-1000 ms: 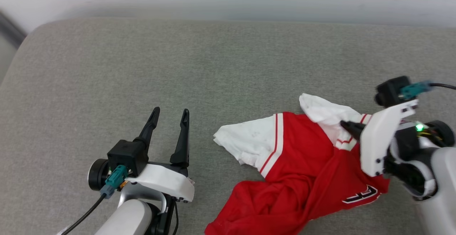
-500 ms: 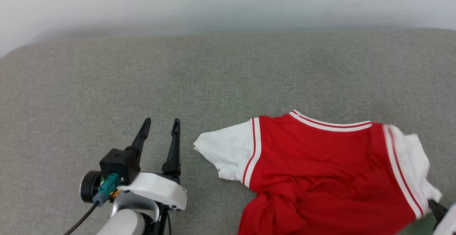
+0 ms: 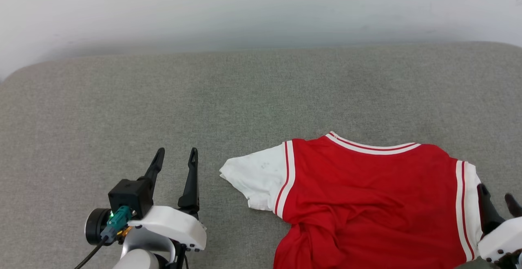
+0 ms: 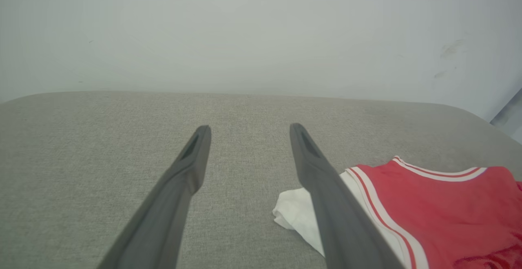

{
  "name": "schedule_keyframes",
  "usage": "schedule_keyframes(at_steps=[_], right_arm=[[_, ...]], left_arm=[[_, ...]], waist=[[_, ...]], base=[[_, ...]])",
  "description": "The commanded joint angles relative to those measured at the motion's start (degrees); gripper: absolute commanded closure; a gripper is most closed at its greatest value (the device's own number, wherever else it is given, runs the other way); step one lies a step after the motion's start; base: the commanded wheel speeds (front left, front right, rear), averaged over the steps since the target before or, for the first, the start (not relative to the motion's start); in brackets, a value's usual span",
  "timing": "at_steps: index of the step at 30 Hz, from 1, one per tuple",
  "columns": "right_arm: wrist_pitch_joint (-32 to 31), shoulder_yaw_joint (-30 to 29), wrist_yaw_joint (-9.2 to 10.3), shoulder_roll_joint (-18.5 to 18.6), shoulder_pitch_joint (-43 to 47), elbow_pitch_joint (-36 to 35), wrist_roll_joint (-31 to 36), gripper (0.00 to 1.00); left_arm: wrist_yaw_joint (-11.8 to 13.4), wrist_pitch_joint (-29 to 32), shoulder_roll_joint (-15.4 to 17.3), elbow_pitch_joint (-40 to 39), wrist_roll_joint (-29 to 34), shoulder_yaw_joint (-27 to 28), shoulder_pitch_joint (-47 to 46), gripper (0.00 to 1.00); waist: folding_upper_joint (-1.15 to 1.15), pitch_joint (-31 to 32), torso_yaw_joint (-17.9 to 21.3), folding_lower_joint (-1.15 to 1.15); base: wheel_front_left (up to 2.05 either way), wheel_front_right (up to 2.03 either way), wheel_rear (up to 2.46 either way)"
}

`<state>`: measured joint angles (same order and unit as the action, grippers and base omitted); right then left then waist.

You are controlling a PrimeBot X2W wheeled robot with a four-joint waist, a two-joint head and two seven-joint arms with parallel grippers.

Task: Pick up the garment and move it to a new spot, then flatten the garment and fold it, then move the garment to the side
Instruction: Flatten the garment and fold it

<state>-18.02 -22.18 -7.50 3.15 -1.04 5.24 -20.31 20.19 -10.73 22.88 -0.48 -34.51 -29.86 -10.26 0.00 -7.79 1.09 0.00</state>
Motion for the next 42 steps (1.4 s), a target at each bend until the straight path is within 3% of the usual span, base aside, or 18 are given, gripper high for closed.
schedule_keyframes(at_steps=[1, 9, 15, 19, 23, 30, 36, 42], right_arm=[[3.01, 1.14, 0.02, -0.17, -0.71, -1.02, 1.26, 0.00], [13.48, 9.70, 0.02, 1.52, 0.93, -6.70, 6.25, 0.00], [14.94, 14.19, 0.02, 1.70, 2.83, -10.27, 7.61, 0.00], [14.31, 16.33, 0.02, 1.22, 4.37, -12.92, 7.95, 0.00], [13.24, 17.65, 0.02, 0.83, 4.69, -15.08, 7.94, 0.00], [12.75, 20.14, 0.02, 0.50, 3.15, -15.61, 7.53, 0.00], [13.30, 21.65, 0.02, 0.34, 1.26, -14.83, 6.95, 0.00], [14.39, 23.33, 0.02, 0.32, -0.97, -13.37, 6.41, 0.00]], left_arm=[[0.26, 0.14, 0.27, 0.16, -0.16, 0.03, 0.96, 0.00], [0.82, 0.94, 1.17, 1.30, -1.24, 0.31, 3.04, 0.00], [0.54, 2.05, 2.09, 2.19, -1.48, 0.07, 3.50, 0.00], [-1.14, 5.00, 2.44, 3.02, -2.00, -1.16, 0.85, 0.00], [-4.73, 10.80, 2.45, 4.32, -2.53, -3.82, -4.43, 0.00], [-11.32, 26.27, 3.08, 10.15, -4.73, -8.92, -14.29, 0.00], [-13.63, 40.03, 5.00, 15.57, -6.34, -11.83, -19.78, 0.00], [-15.90, 50.00, 6.19, 19.81, -7.38, -14.82, -22.36, 0.00]], waist=[[0.00, 1.01, -0.24, 0.00], [0.00, 3.96, -0.73, 0.00], [0.00, 5.00, -0.48, 0.00], [0.00, 5.06, -0.04, 0.00], [0.00, 3.58, 0.83, 0.00], [0.00, 0.12, 4.15, 0.00], [0.00, -3.80, 6.82, 0.00], [0.00, -6.88, 9.22, 0.00]], base=[[0.00, 0.00, 0.00], [0.00, 0.00, 0.00], [0.00, 0.00, 0.00], [0.00, 0.00, 0.00], [0.00, 0.00, 0.00], [0.00, 0.00, 0.00], [0.00, 0.00, 0.00], [0.00, 0.00, 0.00]])
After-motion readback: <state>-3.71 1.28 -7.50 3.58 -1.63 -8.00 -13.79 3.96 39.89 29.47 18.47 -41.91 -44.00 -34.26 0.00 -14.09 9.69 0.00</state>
